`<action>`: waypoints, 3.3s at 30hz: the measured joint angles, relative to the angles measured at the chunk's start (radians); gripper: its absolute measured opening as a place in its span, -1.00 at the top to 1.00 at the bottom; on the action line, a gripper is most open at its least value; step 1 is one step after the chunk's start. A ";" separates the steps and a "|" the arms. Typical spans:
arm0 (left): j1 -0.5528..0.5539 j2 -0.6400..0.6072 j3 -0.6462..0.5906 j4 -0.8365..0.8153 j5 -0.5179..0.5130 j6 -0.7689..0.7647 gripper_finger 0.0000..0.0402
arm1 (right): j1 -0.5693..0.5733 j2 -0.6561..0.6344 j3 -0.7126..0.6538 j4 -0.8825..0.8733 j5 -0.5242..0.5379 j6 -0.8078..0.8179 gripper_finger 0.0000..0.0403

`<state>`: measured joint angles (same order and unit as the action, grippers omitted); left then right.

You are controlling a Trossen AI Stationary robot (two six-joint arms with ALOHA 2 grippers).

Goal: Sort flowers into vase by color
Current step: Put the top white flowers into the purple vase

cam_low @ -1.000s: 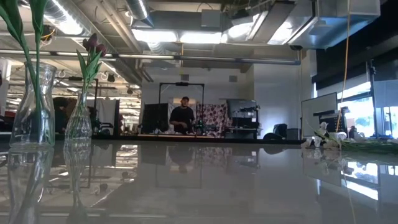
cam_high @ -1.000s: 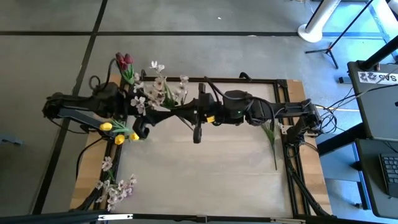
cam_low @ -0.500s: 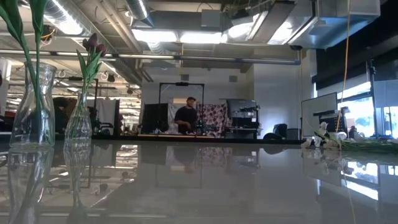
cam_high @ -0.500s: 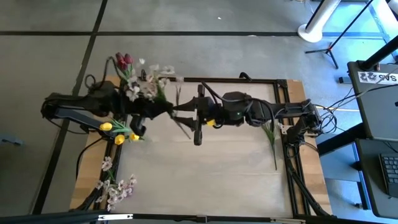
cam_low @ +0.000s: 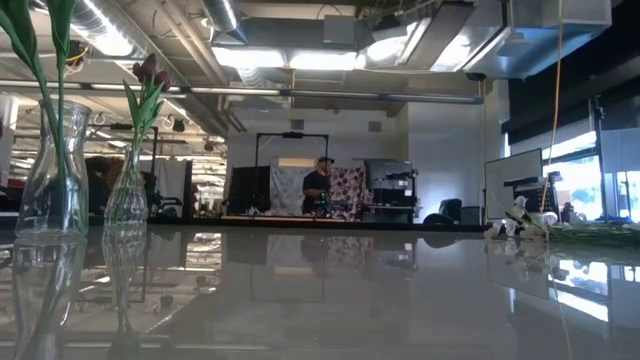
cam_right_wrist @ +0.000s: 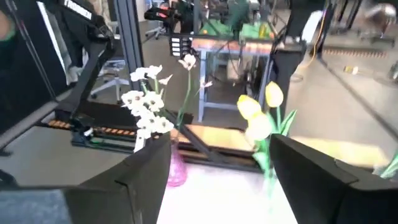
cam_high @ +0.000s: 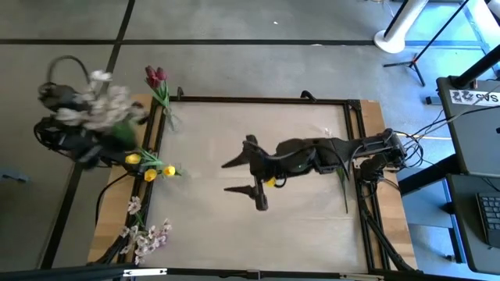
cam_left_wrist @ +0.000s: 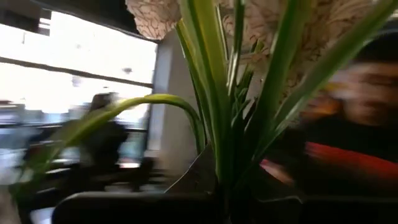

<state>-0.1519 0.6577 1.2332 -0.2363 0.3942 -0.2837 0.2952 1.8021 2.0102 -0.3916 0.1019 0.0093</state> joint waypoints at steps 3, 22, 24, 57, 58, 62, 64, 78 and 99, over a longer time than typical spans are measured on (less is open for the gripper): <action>-0.023 -0.027 0.035 -0.057 0.114 -0.005 0.96 | 0.023 0.001 0.000 -0.024 0.066 0.071 -0.28; -0.036 -0.298 0.043 -0.367 0.377 0.077 0.95 | 0.140 0.100 0.000 -0.008 0.555 0.569 -0.06; -0.034 -0.293 0.036 -0.379 0.408 0.050 0.95 | 0.137 0.112 0.000 -0.009 0.568 0.593 -0.06; -0.034 -0.150 -0.451 0.394 0.392 -0.138 0.95 | 0.088 0.176 0.000 -0.106 0.585 0.611 -0.06; -0.061 -0.141 -0.451 0.407 0.373 -0.128 0.95 | 0.088 0.176 0.000 -0.113 0.581 0.612 -0.06; -0.170 -0.123 -0.450 0.441 0.318 -0.098 0.95 | 0.089 0.176 0.000 -0.116 0.574 0.612 -0.06; -0.214 -0.121 -0.450 0.434 0.289 -0.078 0.95 | 0.089 0.176 0.000 -0.120 0.567 0.612 -0.06; -0.314 -0.129 -0.221 0.340 0.334 0.025 0.95 | 0.091 0.176 0.000 -0.127 0.567 0.614 -0.06; -0.314 -0.151 -0.187 -0.033 0.420 0.213 0.95 | 0.091 0.176 0.000 -0.138 0.470 0.721 -0.06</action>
<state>-0.4655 0.5069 1.0462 -0.2690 0.8138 -0.0705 0.3866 1.9778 2.0098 -0.5295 0.5721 0.7303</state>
